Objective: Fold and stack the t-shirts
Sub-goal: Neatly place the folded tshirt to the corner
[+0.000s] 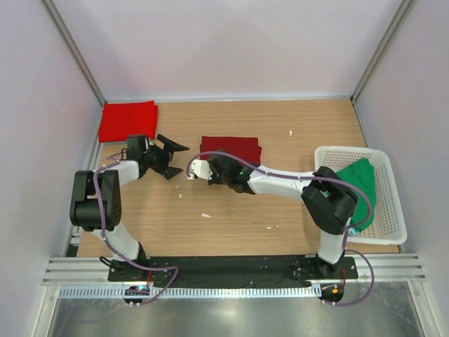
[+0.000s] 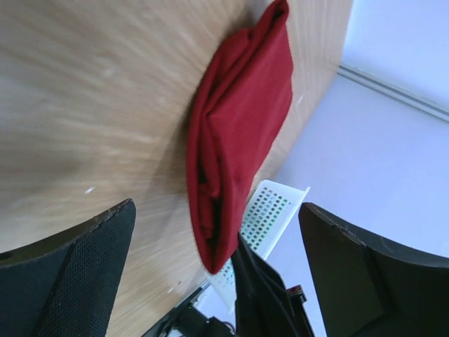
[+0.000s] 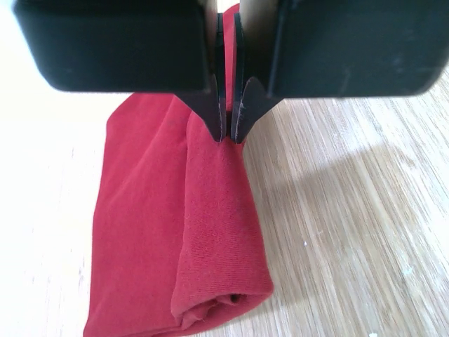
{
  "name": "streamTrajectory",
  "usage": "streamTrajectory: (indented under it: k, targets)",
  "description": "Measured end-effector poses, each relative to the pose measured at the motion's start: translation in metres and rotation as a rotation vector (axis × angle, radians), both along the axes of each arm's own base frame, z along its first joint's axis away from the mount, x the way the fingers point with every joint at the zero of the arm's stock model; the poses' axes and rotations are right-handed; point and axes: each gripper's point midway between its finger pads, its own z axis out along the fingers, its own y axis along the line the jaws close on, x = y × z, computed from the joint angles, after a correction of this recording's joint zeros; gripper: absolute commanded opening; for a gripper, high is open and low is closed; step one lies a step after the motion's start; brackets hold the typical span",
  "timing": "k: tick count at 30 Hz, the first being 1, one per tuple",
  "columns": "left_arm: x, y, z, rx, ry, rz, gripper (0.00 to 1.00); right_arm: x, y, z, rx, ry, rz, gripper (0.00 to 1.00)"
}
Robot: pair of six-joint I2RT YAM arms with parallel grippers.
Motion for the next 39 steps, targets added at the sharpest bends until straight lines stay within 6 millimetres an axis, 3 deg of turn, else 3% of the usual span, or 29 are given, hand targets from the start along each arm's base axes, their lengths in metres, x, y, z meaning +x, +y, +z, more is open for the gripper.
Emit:
streamTrajectory:
  k: [4, 9, 14, 21, 26, 28, 31, 32, 33, 34, 38, 39]
  targets:
    - [0.015, -0.024, -0.006, -0.062, -0.016, -0.006, 1.00, 0.000, -0.004, 0.001, 0.019, 0.019, -0.010, 0.02]
    - [0.011, -0.052, -0.025, -0.098, 0.036, -0.039, 1.00, 0.002, -0.006, 0.008, 0.061, 0.032, -0.030, 0.02]
    - [0.013, -0.071, -0.031, -0.115, 0.045, -0.069, 1.00, 0.003, -0.008, 0.020, 0.101, 0.033, -0.045, 0.02]
    - [0.047, -0.082, -0.029, -0.141, -0.003, -0.064, 0.93, 0.003, -0.008, 0.039, 0.148, 0.018, -0.043, 0.01]
    - [0.068, -0.084, -0.031, -0.138, -0.023, -0.054, 0.85, 0.004, -0.009, 0.040, 0.162, 0.026, -0.052, 0.01]
    - [0.074, -0.084, -0.033, -0.134, -0.019, -0.049, 0.76, 0.005, -0.010, 0.041, 0.167, 0.028, -0.055, 0.02]
    - [0.083, -0.085, -0.039, -0.121, -0.007, -0.051, 0.52, 0.005, -0.011, 0.043, 0.180, 0.031, -0.061, 0.02]
    - [0.087, -0.085, -0.042, -0.116, -0.006, -0.052, 0.29, 0.005, -0.011, 0.044, 0.184, 0.032, -0.064, 0.03]
    - [0.088, -0.086, -0.044, -0.118, -0.001, -0.055, 0.10, 0.005, -0.012, 0.045, 0.189, 0.033, -0.068, 0.06]
    - [0.091, -0.086, -0.048, -0.114, 0.005, -0.052, 0.00, 0.005, -0.012, 0.046, 0.200, 0.037, -0.075, 0.25]
    - [0.096, -0.087, -0.057, -0.069, 0.018, -0.092, 0.00, 0.003, -0.015, 0.047, 0.241, 0.057, -0.131, 0.67]
    - [0.099, -0.086, -0.055, -0.035, 0.006, -0.111, 0.00, 0.002, -0.018, 0.050, 0.256, 0.058, -0.153, 0.70]
